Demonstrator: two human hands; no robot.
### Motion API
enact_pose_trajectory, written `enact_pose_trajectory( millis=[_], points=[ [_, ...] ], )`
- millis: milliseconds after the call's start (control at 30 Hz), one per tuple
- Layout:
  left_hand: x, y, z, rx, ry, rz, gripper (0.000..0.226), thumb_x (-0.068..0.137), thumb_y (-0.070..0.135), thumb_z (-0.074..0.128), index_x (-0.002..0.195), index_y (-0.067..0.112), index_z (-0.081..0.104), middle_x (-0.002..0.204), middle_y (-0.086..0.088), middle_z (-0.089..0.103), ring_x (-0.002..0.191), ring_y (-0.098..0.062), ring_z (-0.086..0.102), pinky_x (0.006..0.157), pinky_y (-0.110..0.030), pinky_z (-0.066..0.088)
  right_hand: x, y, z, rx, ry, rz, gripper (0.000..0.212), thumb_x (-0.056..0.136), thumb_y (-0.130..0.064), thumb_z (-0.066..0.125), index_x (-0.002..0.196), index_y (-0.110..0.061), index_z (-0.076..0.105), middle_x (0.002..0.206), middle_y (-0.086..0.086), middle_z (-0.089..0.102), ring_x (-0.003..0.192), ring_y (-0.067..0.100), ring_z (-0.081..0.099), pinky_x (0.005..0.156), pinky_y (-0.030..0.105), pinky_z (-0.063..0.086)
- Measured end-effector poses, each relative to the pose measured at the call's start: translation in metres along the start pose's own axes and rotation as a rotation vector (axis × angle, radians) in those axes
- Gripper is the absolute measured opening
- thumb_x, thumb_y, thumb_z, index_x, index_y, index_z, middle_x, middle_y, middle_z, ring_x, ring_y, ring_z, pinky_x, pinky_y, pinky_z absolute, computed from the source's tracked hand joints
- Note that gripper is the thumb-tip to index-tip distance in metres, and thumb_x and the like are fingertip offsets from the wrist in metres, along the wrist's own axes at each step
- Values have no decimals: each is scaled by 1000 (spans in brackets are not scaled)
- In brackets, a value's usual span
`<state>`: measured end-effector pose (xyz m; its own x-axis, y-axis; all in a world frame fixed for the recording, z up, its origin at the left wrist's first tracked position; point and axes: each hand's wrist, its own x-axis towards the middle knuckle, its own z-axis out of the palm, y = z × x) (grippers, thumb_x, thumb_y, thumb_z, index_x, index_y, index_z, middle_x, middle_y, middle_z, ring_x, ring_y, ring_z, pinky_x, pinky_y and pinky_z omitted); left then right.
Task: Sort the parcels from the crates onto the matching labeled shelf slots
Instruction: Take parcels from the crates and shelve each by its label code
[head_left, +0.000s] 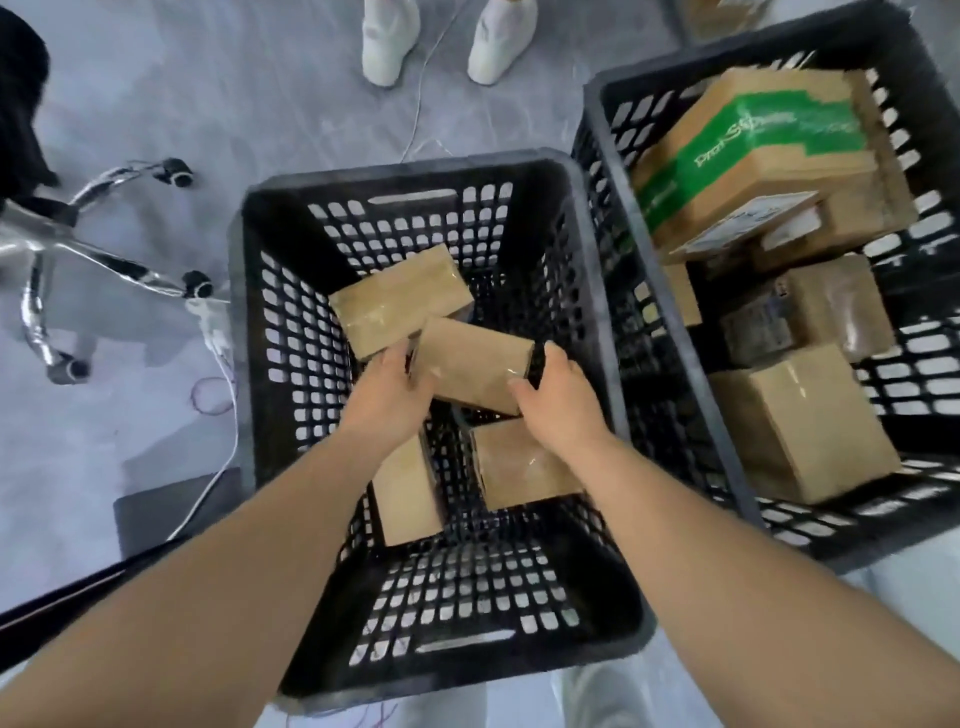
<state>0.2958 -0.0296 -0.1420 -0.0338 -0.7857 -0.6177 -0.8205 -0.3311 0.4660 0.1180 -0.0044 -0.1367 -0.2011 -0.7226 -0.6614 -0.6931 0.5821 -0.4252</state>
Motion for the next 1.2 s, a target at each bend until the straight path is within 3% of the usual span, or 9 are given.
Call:
enact_pose_trajectory(
  millis=[167, 400, 533, 700, 833, 900, 1033, 1133, 1200],
  points=[
    [37, -6, 14, -100, -81, -78, 60, 96, 46, 40, 149, 22, 24, 147, -4, 40, 132, -29, 40, 111, -49, 27, 37, 5, 16, 152, -12, 128, 62, 99, -37, 42, 149, -9, 21, 143, 15, 43, 128, 32, 43, 100, 36, 37],
    [26, -7, 16, -386, -46, -172, 54, 97, 44, 41, 146, 24, 32, 144, -1, 42, 127, -22, 43, 97, -29, 34, 42, -12, 28, 237, -17, 177, 56, 96, -43, 42, 139, -7, 34, 128, 12, 53, 110, 30, 54, 76, 32, 39],
    [-7, -2, -5, -476, 17, -184, 50, 98, 45, 38, 144, 26, 35, 140, -1, 44, 122, -21, 45, 94, -30, 37, 9, -24, 12, 272, 18, 120, 54, 95, -47, 40, 136, -12, 38, 123, 10, 57, 107, 28, 56, 81, 38, 48],
    [-60, 3, -21, -618, 42, -253, 51, 96, 52, 36, 141, 28, 39, 138, -5, 46, 119, -26, 48, 99, -49, 45, -58, -30, -11, 319, 96, 47, 40, 97, -48, 37, 123, -18, 45, 104, 1, 57, 90, 20, 53, 71, 31, 38],
    [-104, -3, -13, -638, -15, -307, 49, 97, 49, 40, 141, 27, 41, 142, -6, 44, 122, -27, 48, 98, -45, 47, -103, -10, -8, 329, 131, 45, 19, 98, -37, 42, 107, -21, 47, 105, 1, 61, 86, 15, 54, 71, 30, 39],
    [-118, -8, -4, -656, -63, -305, 45, 98, 42, 43, 141, 30, 40, 141, -3, 46, 122, -25, 49, 101, -44, 45, -114, 2, -2, 317, 109, 50, 16, 99, -31, 43, 112, -22, 46, 114, 3, 61, 92, 15, 56, 76, 30, 42],
    [-130, -16, 15, -702, -143, -269, 41, 99, 25, 46, 137, 40, 38, 125, 5, 56, 111, -17, 56, 100, -41, 45, -123, 19, 4, 323, 13, 87, 46, 100, -31, 41, 144, -28, 30, 140, 1, 49, 123, 20, 50, 101, 38, 43],
    [-136, -22, 25, -743, -203, -255, 39, 100, 17, 46, 127, 45, 39, 115, 15, 59, 103, -9, 59, 96, -33, 46, -124, 29, 5, 306, -54, 87, 52, 100, -28, 41, 148, -33, 22, 144, 0, 44, 127, 20, 47, 104, 41, 42],
    [-137, -26, 30, -716, -242, -255, 45, 99, 16, 47, 128, 48, 39, 119, 17, 59, 109, -11, 58, 102, -40, 43, -123, 34, 5, 281, -90, 91, 53, 100, -25, 41, 149, -31, 21, 147, 1, 41, 129, 20, 45, 104, 37, 41]
  ],
)
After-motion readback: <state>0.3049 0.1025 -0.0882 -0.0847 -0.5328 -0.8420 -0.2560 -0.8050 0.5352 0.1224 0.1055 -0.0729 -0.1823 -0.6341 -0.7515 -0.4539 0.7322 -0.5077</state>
